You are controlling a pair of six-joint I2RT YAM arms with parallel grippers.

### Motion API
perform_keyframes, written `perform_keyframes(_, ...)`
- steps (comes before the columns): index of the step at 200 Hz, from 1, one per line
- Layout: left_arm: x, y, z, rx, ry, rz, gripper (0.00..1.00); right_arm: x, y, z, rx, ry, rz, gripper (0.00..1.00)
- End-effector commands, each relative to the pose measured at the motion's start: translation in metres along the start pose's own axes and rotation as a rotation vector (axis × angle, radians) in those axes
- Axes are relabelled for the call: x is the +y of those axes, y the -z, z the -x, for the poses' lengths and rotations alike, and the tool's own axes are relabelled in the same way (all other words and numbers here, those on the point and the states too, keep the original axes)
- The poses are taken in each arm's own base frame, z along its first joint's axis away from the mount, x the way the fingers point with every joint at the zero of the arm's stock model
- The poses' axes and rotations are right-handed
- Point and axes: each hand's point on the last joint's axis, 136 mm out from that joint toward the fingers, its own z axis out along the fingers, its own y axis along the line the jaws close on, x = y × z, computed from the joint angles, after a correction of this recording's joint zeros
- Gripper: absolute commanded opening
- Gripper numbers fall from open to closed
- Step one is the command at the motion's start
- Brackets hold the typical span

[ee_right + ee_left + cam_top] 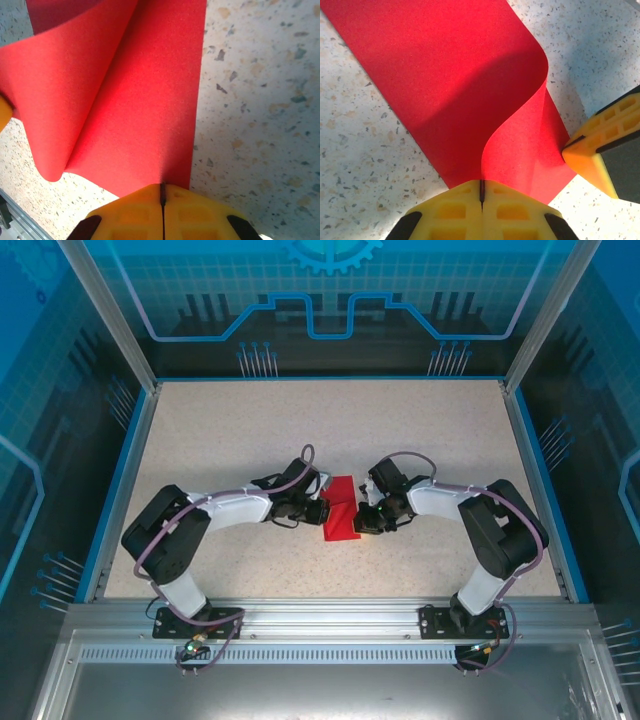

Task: Fold a paper plane with a square sheet of paper (fold left side to right side)

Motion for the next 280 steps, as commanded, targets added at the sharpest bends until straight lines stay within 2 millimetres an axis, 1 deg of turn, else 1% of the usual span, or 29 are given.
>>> perform_keyframes(1,0.004,-0.003,0.006,0.010,-0.014,0.010,0.00,-0.011,-0.006,-0.015,0.063,-0.006,-0.065,0.06)
perform_keyframes(52,0.009,-0.014,0.005,0.034,-0.008,0.021,0.00,-0.011,-0.007,-0.017,0.072,-0.001,-0.070,0.06)
perform_keyframes(112,0.015,-0.018,0.003,0.048,-0.003,0.048,0.00,-0.011,-0.007,-0.017,0.078,0.003,-0.072,0.07)
perform_keyframes(161,0.017,-0.018,0.004,0.049,-0.005,0.059,0.00,-0.012,-0.007,-0.018,0.081,0.002,-0.075,0.07)
perform_keyframes(208,0.020,-0.015,0.001,0.054,-0.006,0.073,0.00,-0.011,-0.008,-0.018,0.086,0.004,-0.075,0.07)
perform_keyframes(280,0.021,-0.017,0.001,0.056,-0.009,0.080,0.00,-0.011,-0.009,-0.018,0.091,0.006,-0.076,0.07)
